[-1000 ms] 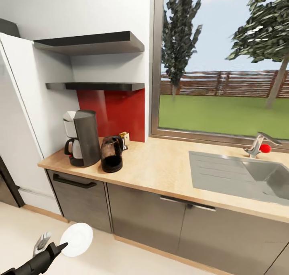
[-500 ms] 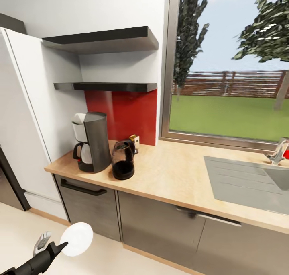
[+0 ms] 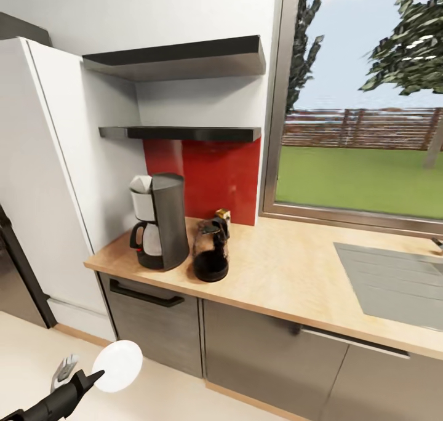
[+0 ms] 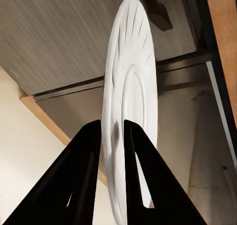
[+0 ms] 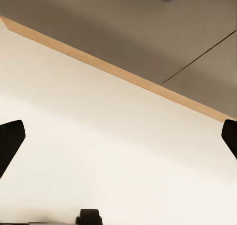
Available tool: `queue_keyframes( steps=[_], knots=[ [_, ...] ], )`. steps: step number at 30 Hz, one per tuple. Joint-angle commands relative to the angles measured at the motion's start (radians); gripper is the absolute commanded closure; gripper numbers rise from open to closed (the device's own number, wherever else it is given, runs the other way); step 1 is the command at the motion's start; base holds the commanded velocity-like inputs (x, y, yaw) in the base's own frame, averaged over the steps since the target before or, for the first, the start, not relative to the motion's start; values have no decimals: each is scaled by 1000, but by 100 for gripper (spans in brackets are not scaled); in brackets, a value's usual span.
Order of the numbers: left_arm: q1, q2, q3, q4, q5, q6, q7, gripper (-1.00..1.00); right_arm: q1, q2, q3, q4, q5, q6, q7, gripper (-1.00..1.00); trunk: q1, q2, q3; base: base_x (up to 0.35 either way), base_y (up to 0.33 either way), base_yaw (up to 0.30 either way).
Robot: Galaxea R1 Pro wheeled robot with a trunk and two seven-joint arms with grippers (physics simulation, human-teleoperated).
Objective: Set up a coffee station on the kitchen countertop: keep the coffee maker on the countertop, move the bottle of coffee from the kitchen shelf to the counter next to the coffee maker, place a paper coffee filter on top of the coffee maker, put the saucer next to the coffee maker with the coffee cup on the saucer, and place the electric kettle next to the coffee maker.
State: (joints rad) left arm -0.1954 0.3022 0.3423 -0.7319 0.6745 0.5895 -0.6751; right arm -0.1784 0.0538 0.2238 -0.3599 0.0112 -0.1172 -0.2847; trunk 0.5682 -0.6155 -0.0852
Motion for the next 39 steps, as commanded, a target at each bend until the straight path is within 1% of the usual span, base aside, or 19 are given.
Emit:
queue_keyframes(
  steps=[1,14,23,39],
  knots=[
    [-1,0,1,0,3,6,0,100,-1,0,6,1,1,-1,-8,-100,1,-2,-2,156,301,0],
    [0,0,1,0,5,7,-6,100,-1,0,5,1,0,0,-8,-100,1,-2,-2,80,301,-7],
    [1,0,1,0,5,8,-6,100,-1,0,6,2,0,-1,-8,-100,1,-2,0,13,304,-165],
    [1,-1,1,-1,5,7,-6,100,-1,-2,6,2,1,0,-7,-100,1,-2,0,0,306,-8]
  ],
)
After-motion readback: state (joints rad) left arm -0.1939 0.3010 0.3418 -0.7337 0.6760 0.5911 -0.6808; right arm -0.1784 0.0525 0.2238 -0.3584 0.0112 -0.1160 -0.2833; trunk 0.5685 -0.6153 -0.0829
